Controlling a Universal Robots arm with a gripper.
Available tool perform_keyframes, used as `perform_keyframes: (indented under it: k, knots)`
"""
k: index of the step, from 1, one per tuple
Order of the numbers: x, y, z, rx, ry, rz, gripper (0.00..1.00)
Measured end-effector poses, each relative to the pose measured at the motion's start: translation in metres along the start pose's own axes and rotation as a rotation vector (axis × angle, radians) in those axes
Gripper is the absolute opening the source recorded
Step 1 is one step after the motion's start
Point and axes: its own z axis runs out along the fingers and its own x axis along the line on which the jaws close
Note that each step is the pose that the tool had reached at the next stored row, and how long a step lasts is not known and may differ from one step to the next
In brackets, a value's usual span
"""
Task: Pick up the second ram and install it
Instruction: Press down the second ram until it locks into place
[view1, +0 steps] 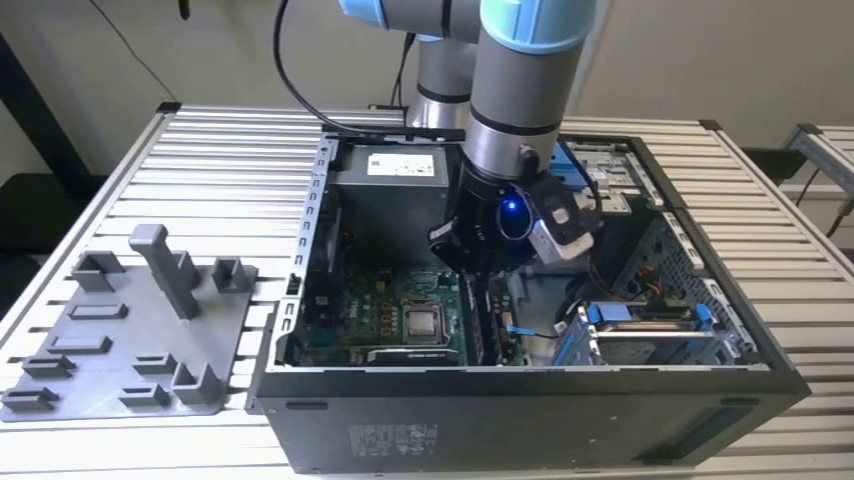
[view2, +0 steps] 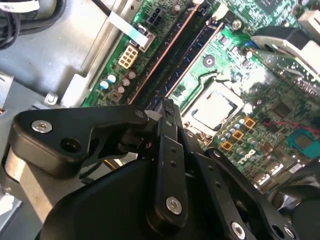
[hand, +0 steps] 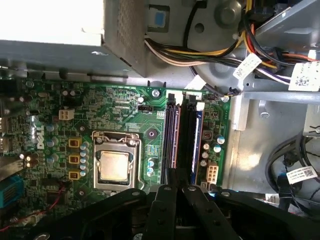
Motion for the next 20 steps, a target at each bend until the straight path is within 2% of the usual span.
perform_keyframes:
  k: [20]
  knots:
    - [0.0002,0.0,0.0006,-0.001,-0.0198,-0.363,0.11]
